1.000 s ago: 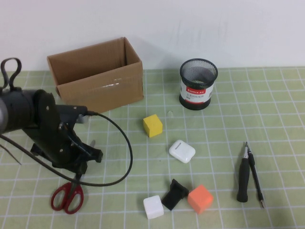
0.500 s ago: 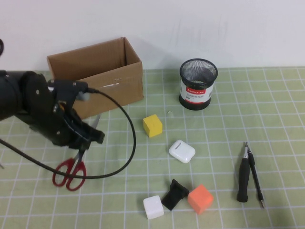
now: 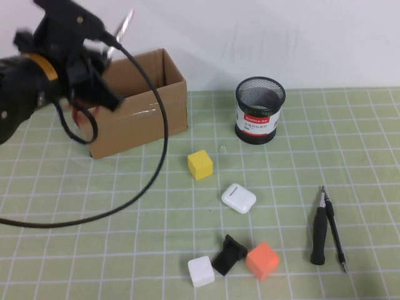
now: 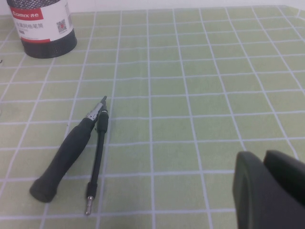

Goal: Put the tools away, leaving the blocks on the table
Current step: Place the Scissors into the box

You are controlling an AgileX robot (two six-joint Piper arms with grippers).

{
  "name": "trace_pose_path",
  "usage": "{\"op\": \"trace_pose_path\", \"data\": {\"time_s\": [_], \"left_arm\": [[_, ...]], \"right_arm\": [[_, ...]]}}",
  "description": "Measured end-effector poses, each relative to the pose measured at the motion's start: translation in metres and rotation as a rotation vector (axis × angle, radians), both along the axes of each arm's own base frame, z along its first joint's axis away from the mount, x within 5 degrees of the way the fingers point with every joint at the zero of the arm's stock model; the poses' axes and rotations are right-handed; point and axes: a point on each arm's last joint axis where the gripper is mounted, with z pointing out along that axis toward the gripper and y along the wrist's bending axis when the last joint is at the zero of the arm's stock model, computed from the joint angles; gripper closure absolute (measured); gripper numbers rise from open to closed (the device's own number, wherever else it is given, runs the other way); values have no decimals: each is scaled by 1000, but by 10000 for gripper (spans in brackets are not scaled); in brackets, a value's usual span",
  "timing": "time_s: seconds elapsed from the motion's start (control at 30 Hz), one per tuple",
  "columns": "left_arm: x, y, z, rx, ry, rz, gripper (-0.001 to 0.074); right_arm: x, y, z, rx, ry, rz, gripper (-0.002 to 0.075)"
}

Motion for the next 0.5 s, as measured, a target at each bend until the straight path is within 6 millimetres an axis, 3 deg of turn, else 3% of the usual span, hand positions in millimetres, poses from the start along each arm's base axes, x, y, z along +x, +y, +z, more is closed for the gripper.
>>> {"op": "trace_pose_path", "data": {"time_s": [0.2, 0.5], "left_arm": [[27, -3, 8, 27, -220, -49, 668], [77, -15, -15, 83, -139, -34, 668]], "right_arm": [[0, 0, 0, 0, 0, 0, 733], [0, 0, 0, 0, 0, 0, 733]]}}
